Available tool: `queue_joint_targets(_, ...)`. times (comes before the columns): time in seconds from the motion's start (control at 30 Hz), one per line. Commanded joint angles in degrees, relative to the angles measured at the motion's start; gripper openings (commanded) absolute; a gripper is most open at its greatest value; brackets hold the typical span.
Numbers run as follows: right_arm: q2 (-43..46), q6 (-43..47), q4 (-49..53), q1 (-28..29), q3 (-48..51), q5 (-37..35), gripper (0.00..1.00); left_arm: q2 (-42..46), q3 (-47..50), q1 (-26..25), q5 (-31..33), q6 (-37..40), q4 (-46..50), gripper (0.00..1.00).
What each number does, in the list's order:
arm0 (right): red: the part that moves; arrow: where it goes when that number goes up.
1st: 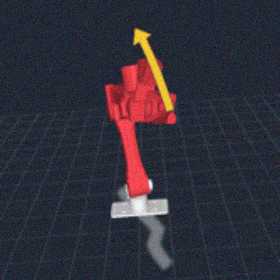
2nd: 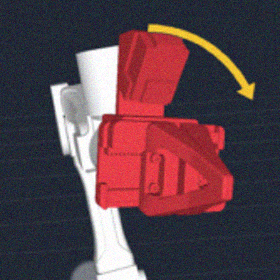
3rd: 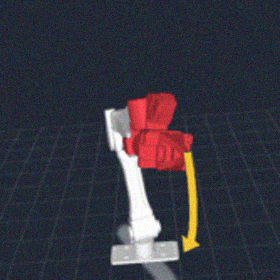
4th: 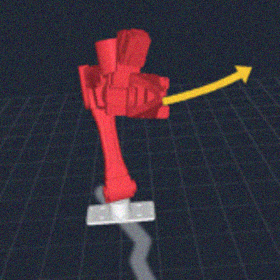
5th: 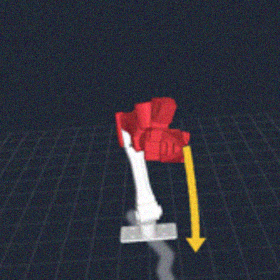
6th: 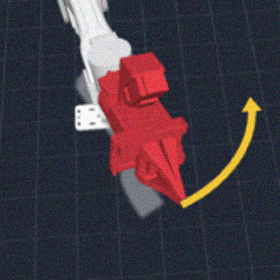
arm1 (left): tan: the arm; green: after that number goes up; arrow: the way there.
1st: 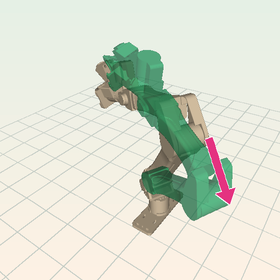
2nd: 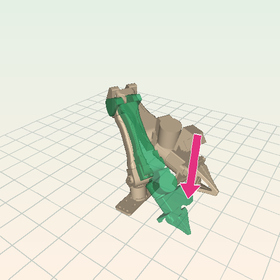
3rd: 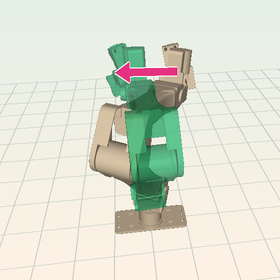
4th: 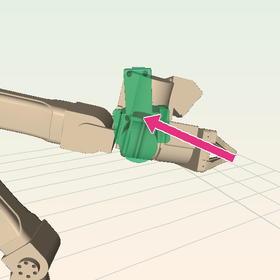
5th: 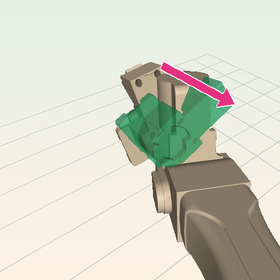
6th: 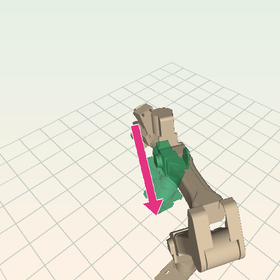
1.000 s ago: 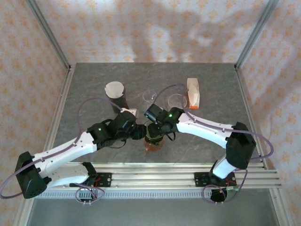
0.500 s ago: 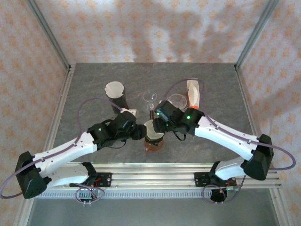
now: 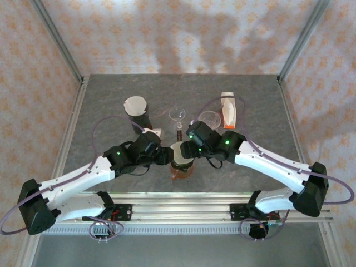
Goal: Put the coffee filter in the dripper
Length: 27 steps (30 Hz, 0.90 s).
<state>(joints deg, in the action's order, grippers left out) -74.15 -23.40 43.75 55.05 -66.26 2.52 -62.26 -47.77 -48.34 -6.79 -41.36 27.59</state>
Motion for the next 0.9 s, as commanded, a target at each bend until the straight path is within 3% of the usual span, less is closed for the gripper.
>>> queue_joint_targets(0.0,-0.29,-0.64,-0.56,0.07,-0.69,0.29,0.69,-0.67,0.57,0.40,0.45,-0.56,0.07,0.50)
queue_joint_targets(0.3,-2.46,1.94,3.34,1.45,-3.39,-2.02,0.69,-0.51,0.30,0.37,0.35,-0.56,0.10,0.54)
queue_joint_targets(0.57,-2.71,3.20,3.31,3.07,-5.18,-3.44,0.50,-0.67,0.42,0.37,0.45,-0.73,-0.12,0.55)
queue_joint_targets(0.87,-3.97,3.73,3.62,4.34,-6.31,-3.00,0.42,-0.48,0.43,0.46,0.50,-0.65,0.01,0.56)
